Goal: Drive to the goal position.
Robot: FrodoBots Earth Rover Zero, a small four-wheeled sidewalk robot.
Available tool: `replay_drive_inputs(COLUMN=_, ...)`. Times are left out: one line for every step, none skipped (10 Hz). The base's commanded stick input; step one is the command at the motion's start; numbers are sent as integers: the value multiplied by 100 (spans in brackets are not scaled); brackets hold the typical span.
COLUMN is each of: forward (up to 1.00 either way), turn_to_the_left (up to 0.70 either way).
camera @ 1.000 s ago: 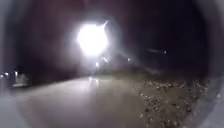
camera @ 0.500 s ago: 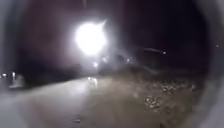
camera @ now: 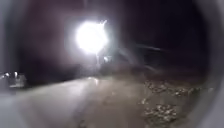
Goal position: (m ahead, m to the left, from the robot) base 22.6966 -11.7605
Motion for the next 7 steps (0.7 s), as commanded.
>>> replay_drive_inputs(forward=63, turn_to_the_left=62)
replay_drive_inputs(forward=7, turn_to_the_left=96)
replay_drive_inputs(forward=0, turn_to_the_left=100)
replay_drive_inputs(forward=0, turn_to_the_left=100)
replay_drive_inputs(forward=0, turn_to_the_left=100)
replay_drive_inputs(forward=0, turn_to_the_left=100)
replay_drive_inputs(forward=0, turn_to_the_left=100)
